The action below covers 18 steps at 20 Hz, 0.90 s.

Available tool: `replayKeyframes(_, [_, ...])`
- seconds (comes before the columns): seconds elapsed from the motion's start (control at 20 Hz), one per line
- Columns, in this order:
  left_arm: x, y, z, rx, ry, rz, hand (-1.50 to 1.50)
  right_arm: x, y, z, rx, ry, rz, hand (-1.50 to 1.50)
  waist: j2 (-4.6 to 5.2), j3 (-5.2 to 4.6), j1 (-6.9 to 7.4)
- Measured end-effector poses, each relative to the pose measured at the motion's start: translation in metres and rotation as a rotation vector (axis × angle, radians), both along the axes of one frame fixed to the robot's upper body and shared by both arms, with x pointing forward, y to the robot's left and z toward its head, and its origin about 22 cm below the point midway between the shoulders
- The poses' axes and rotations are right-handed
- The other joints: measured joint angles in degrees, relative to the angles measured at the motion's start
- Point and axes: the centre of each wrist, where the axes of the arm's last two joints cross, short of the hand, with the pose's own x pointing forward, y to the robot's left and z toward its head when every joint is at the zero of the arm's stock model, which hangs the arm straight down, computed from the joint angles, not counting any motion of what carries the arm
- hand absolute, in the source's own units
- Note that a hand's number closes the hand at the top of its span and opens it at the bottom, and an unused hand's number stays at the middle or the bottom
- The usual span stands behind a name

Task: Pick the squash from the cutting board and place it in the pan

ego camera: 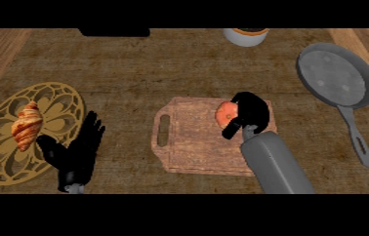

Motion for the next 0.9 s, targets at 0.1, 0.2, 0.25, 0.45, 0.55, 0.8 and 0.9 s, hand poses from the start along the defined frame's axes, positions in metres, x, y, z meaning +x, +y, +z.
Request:
replayKeyframes(0.1, [0.0,-0.001,-0.005,0.006,0.001,0.001,0.0,0.003,-0.005,-0.004,0.001,-0.014,0.005,1.5,-0.08,-0.03,0.0])
replayKeyframes(0.2, [0.0,0.0,-0.003,0.004,0.005,-0.004,0.0,0.005,0.002,-0.001,-0.011,-0.014,0.009,1.5,-0.06,-0.06,-0.01])
replayKeyframes(0.25, [0.002,-0.001,-0.001,0.002,0.004,-0.006,0.0,0.002,0.003,-0.002,-0.014,-0.012,0.01,1.5,-0.1,-0.07,-0.04])
replayKeyframes(0.45, [-0.003,0.0,-0.004,0.001,0.0,-0.005,0.0,0.016,0.0,0.004,-0.037,0.006,0.094,1.5,0.05,0.0,0.2])
replayKeyframes(0.55, [-0.004,-0.003,-0.005,0.006,-0.006,-0.008,0.0,0.024,-0.002,0.008,-0.047,0.014,0.158,1.5,0.14,0.07,0.32])
replayKeyframes(0.8, [0.0,-0.003,-0.007,0.005,-0.007,-0.005,0.0,0.037,-0.002,0.018,-0.126,-0.07,0.243,1.5,0.3,0.21,0.28])
replayKeyframes(0.9, [0.001,0.0,-0.006,0.003,-0.006,0.001,0.0,0.038,0.001,0.03,-0.171,-0.147,0.256,1.5,0.22,0.23,-0.01])
